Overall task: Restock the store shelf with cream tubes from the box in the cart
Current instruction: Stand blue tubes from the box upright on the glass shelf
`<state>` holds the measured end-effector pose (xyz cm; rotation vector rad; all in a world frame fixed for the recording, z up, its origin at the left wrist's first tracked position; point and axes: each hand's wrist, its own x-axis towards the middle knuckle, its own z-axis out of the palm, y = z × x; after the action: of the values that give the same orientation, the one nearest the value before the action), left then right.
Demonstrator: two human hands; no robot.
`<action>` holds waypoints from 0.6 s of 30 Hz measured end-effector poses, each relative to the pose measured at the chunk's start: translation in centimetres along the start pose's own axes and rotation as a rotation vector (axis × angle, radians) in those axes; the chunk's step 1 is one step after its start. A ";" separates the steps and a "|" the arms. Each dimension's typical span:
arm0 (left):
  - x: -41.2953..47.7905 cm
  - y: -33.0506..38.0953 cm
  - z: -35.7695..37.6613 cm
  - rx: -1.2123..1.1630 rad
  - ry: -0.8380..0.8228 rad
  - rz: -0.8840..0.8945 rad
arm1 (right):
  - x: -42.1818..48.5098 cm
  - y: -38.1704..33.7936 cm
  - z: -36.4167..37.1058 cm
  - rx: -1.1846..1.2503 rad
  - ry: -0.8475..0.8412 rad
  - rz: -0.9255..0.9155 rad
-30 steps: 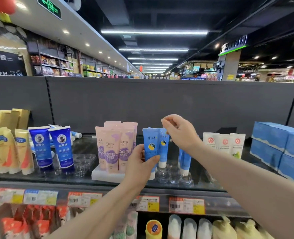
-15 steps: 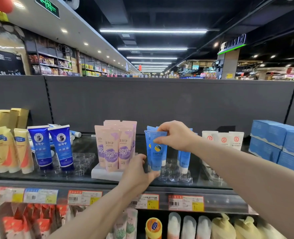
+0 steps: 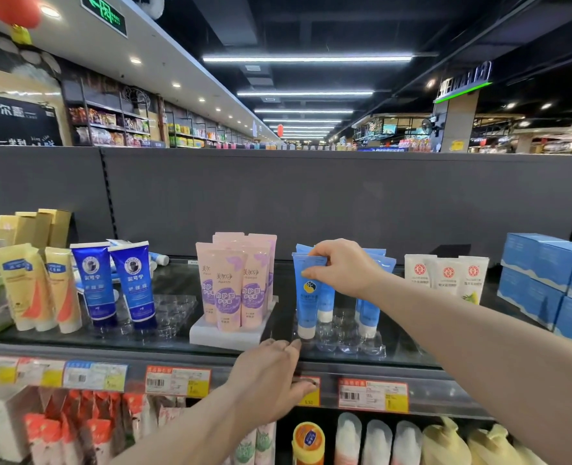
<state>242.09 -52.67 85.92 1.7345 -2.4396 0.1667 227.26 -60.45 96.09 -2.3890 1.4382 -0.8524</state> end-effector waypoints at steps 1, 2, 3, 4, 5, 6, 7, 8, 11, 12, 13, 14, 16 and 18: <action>0.0 0.0 0.0 0.002 -0.002 -0.001 | 0.0 -0.1 0.0 0.002 -0.003 0.002; 0.0 0.0 -0.1 0.005 -0.004 -0.003 | 0.1 -0.2 0.1 0.002 -0.006 0.005; 0.0 0.0 -0.1 0.009 -0.005 -0.003 | 0.1 -0.3 0.1 0.002 -0.008 0.005; 0.0 0.0 -0.1 0.013 -0.005 -0.005 | 0.1 -0.4 0.1 0.000 -0.011 0.004; 0.0 0.1 -0.1 0.015 -0.004 -0.006 | 0.1 -0.5 0.1 -0.002 -0.015 0.002; 0.0 0.1 -0.2 0.015 -0.004 -0.008 | 0.1 -0.6 0.1 -0.003 -0.019 0.001; 0.0 0.1 -0.2 0.013 -0.003 -0.008 | 0.1 -0.6 0.2 -0.005 -0.022 0.000; 0.1 0.0 -0.2 0.013 -0.002 -0.008 | 0.1 -0.7 0.1 -0.007 -0.024 0.000; 0.1 0.0 -0.2 0.014 -0.001 -0.008 | 0.3 -0.8 0.1 -0.003 -0.029 0.006; 0.2 -0.1 -0.2 0.014 0.000 -0.008 | 0.3 -0.8 0.1 -0.005 -0.033 0.010; 0.2 -0.1 -0.2 0.014 0.001 -0.007 | 0.3 -0.8 0.2 -0.017 -0.038 0.012; 0.2 -0.2 -0.2 0.011 0.003 -0.006 | 0.3 -0.7 0.3 -0.039 -0.046 0.014; 0.3 -0.3 -0.1 0.012 0.003 -0.006 | 0.4 -0.5 0.7 -0.084 -0.070 0.025; 0.3 -0.4 -0.1 0.021 0.001 -0.003 | 0.4 -0.4 1.0 -0.109 -0.071 0.041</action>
<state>242.32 -53.09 86.07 1.7463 -2.4429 0.1933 228.26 -60.69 95.64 -2.4325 1.5373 -0.6893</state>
